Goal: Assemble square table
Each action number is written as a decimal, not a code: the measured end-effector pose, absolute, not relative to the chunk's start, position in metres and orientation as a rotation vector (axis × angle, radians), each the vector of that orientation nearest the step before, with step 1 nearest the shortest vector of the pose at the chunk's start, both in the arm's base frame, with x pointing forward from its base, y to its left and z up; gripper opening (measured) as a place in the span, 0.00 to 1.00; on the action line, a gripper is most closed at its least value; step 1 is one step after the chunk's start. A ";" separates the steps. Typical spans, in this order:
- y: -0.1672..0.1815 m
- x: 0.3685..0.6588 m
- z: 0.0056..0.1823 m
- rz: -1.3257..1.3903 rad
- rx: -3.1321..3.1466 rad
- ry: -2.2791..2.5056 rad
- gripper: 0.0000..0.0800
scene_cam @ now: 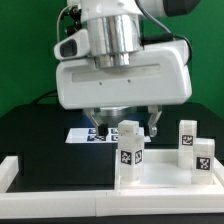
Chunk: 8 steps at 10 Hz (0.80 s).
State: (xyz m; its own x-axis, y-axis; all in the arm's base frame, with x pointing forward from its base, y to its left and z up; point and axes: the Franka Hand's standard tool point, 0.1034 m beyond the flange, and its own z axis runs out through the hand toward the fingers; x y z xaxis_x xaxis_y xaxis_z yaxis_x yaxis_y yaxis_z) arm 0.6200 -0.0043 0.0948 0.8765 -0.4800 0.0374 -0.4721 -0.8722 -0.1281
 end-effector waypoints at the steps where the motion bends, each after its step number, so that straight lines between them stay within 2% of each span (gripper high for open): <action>1: -0.001 0.619 0.089 -0.090 -2.931 0.762 0.81; 3: -0.003 0.614 0.077 -0.066 -2.937 0.782 0.81; 4: -0.003 0.615 0.078 -0.070 -2.936 0.780 0.65; 5: -0.003 0.615 0.078 -0.068 -2.931 0.799 0.65; 6: -0.003 0.615 0.077 -0.065 -2.926 0.818 0.48; 7: -0.003 0.615 0.077 -0.063 -2.910 0.868 0.36; 8: -0.003 0.615 0.077 -0.056 -2.871 0.983 0.36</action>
Offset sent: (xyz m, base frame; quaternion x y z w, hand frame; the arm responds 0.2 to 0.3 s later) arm 0.0000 0.0000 0.0000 0.0000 0.0000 0.0000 1.0000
